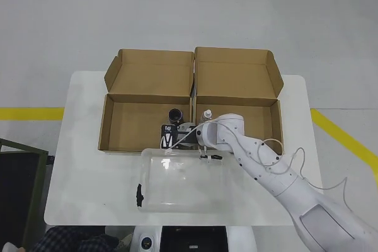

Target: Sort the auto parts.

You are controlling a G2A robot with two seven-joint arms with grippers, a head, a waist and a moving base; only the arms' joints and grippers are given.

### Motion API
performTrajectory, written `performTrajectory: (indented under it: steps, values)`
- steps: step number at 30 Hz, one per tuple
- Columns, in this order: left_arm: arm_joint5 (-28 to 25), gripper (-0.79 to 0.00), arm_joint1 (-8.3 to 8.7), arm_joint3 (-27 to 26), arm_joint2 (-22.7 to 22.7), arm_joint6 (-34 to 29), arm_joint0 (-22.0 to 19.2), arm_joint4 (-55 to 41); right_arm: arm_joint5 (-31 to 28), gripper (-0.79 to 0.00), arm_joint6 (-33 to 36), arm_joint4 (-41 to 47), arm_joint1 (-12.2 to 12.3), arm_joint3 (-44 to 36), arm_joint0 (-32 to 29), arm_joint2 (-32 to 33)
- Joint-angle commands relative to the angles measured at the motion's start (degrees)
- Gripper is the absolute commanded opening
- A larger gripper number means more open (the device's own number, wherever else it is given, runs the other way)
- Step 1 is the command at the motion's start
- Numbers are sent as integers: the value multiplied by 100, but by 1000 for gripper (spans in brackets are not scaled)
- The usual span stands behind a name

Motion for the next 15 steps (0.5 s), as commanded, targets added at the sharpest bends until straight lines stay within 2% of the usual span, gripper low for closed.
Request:
performTrajectory:
  steps: [1, 8, 15]
  values:
    - [0, 0, 0, 0, 0, 0, 0, 0, -15, -785, 17, -5, -21, 58, 26, -28]
    - [0, 0, 0, 0, 0, 0, 0, 0, -72, -779, 102, -54, -103, 258, 145, -124]
    - [0, 0, 0, 0, 0, 0, 0, 0, -146, -699, 156, -71, -164, 399, 219, -173]
